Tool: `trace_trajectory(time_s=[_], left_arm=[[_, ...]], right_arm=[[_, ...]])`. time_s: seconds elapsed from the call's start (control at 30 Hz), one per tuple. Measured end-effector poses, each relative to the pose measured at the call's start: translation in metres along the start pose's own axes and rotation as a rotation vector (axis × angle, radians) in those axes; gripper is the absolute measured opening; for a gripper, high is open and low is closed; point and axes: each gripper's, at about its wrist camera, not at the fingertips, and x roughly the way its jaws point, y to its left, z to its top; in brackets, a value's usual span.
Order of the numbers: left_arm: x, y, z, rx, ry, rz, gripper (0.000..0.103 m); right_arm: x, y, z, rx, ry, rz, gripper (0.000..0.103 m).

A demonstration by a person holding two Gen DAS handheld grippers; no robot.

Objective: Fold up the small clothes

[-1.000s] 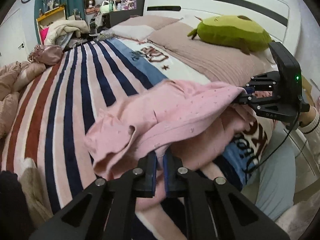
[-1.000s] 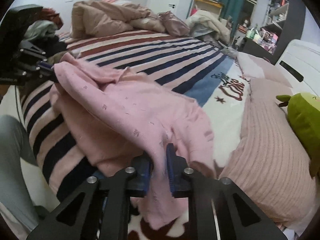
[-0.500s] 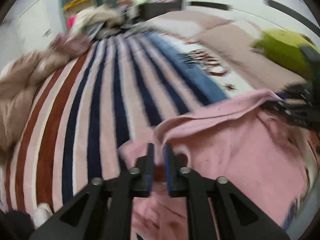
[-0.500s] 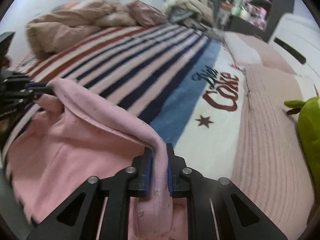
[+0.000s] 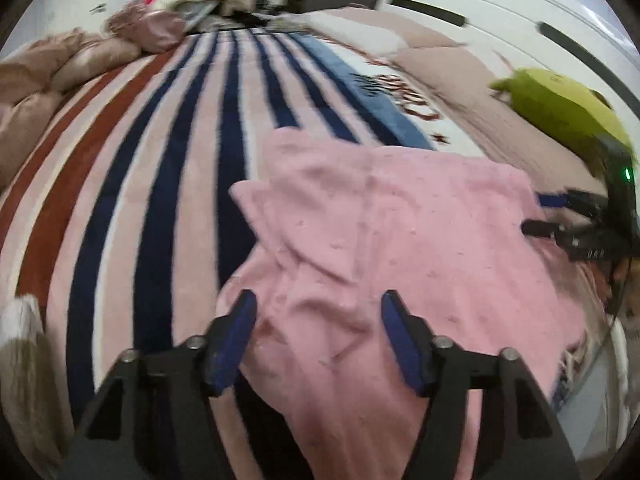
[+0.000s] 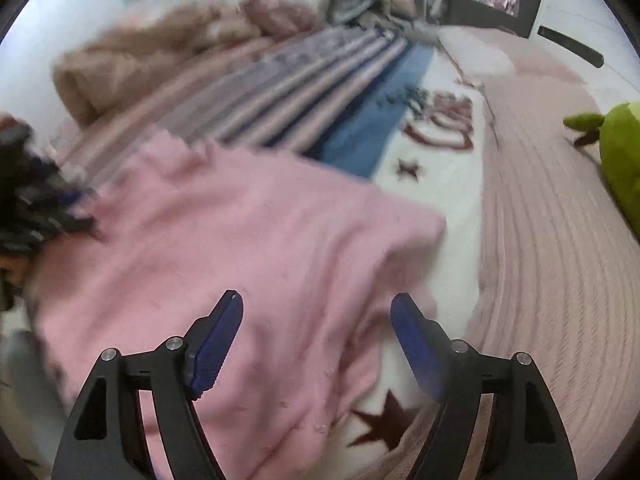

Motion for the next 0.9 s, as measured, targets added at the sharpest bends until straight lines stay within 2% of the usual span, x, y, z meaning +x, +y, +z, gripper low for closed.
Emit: trace_trajectory(time_s=[0.03,0.07,0.13,0.2,0.27,0.33,0.37,0.4,0.43,0.47,0.53,0.57,0.63,0.67,0.7,0.73,0.77,0.83,0.9], left_arm=[[0.004,0.005,-0.001,-0.021,0.008,0.058,0.022],[0.005,0.01,-0.003,-0.039,0.013,0.104,0.014],[0.002,0.018,-0.008,-0.057,0.019,0.158,0.016],[-0.008,0.02,-0.016,-0.048,0.007,0.213,0.032],[-0.02,0.018,-0.02,-0.051,-0.011,0.21,0.034],[-0.035,0.018,-0.023,-0.074,-0.037,0.159,0.038],[-0.042,0.016,-0.026,-0.076,-0.045,0.119,0.049],[-0.048,0.014,-0.028,-0.071,-0.05,0.077,0.067],[-0.052,0.011,-0.032,-0.056,-0.045,0.031,0.075],[-0.056,0.006,-0.039,-0.037,-0.038,-0.012,0.078],[-0.054,-0.006,-0.05,-0.015,-0.009,-0.085,0.078],[-0.051,-0.011,-0.057,-0.015,0.008,-0.107,0.078],[-0.045,-0.019,-0.068,-0.015,0.022,-0.111,0.072],[-0.043,-0.023,-0.071,-0.015,0.02,-0.101,0.048],[-0.043,-0.026,-0.076,-0.015,0.019,-0.093,0.024],[-0.045,-0.03,-0.08,-0.011,0.007,-0.086,0.02],[-0.051,-0.033,-0.084,0.004,-0.014,-0.08,0.011],[-0.07,-0.042,-0.097,0.07,-0.035,-0.066,0.008],[-0.084,-0.044,-0.108,0.084,-0.038,-0.075,0.008]], right_arm=[[0.007,-0.004,-0.001,0.031,0.003,-0.053,0.05],[0.01,-0.009,-0.002,0.056,0.006,-0.077,0.04],[0.008,-0.015,-0.005,0.063,-0.001,-0.136,0.04],[-0.003,-0.011,-0.011,0.013,-0.015,-0.197,0.041],[-0.015,-0.009,-0.016,0.007,-0.02,-0.208,0.042],[-0.036,-0.009,-0.022,0.03,-0.049,-0.188,0.047],[-0.043,-0.008,-0.024,0.038,-0.062,-0.171,0.057],[-0.054,-0.01,-0.03,0.054,-0.082,-0.113,0.063],[-0.061,-0.011,-0.035,0.069,-0.085,-0.048,0.072],[-0.064,-0.011,-0.042,0.083,-0.069,0.034,0.076],[-0.061,-0.005,-0.059,0.101,0.027,0.22,0.076],[-0.056,0.0,-0.069,0.103,0.057,0.27,0.076],[-0.049,0.012,-0.084,0.089,0.087,0.297,0.076],[-0.046,0.018,-0.09,0.077,0.079,0.274,0.073],[-0.046,0.021,-0.094,0.07,0.054,0.245,0.063],[-0.049,0.024,-0.099,0.069,0.009,0.198,0.025],[-0.053,0.025,-0.101,0.073,-0.006,0.187,0.011],[-0.067,0.022,-0.109,0.09,-0.052,0.229,0.01],[-0.076,0.019,-0.114,0.064,-0.06,0.243,0.009]])
